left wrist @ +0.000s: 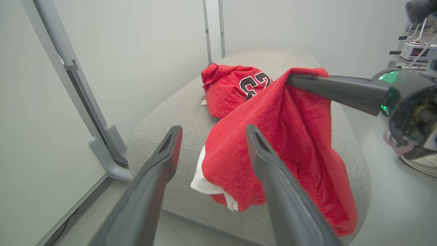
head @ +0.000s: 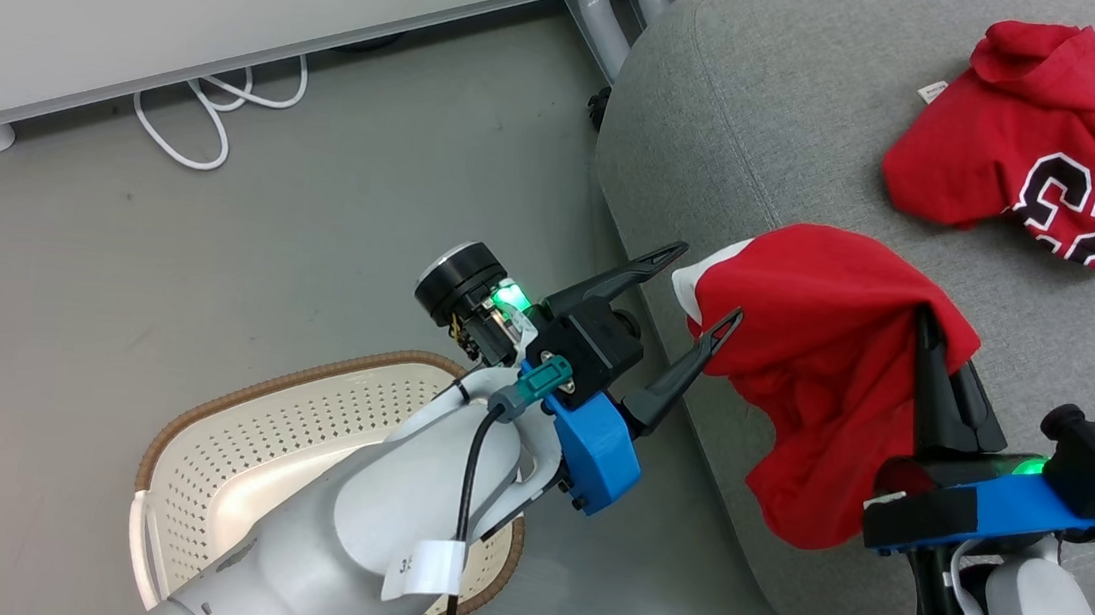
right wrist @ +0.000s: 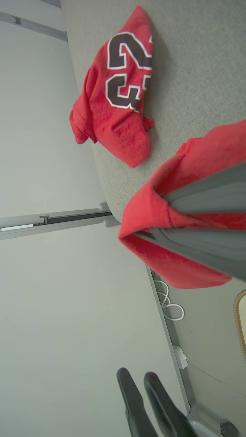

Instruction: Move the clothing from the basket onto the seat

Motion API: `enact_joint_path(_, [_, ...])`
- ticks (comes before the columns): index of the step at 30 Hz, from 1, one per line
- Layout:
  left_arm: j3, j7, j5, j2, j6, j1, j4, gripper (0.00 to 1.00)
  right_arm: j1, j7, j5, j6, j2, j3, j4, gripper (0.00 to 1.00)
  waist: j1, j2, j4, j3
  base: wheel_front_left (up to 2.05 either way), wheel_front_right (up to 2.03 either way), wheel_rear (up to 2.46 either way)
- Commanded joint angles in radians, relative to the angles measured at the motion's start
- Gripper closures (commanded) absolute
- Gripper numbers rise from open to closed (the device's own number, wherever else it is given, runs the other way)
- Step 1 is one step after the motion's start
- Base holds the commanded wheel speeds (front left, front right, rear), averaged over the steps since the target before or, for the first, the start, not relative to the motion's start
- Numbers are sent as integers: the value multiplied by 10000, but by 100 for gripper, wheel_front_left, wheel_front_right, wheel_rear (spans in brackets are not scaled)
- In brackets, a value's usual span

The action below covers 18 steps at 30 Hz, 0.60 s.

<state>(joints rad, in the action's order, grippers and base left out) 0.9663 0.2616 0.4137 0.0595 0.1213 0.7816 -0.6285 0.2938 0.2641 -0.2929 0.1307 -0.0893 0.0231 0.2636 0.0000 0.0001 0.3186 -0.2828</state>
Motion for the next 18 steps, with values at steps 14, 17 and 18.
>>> enact_joint_path(14, [17, 20, -251, 258, -126, 564, 271, 0, 1665, 3, 203, 1, -482, -235, -661, 100, 0, -1, -83, -1013, 0, 0, 0])
enact_joint_path(17, [45, -37, -368, 335, -142, 809, 389, 0, 2468, 3, 258, 1, -711, -548, -912, 100, 0, -1, -125, -1508, 0, 0, 0])
enact_joint_path(18, [49, -54, -402, 401, -149, 919, 412, 0, 2765, 3, 287, 3, -774, -656, -996, 100, 0, -1, -121, -1667, 0, 0, 0])
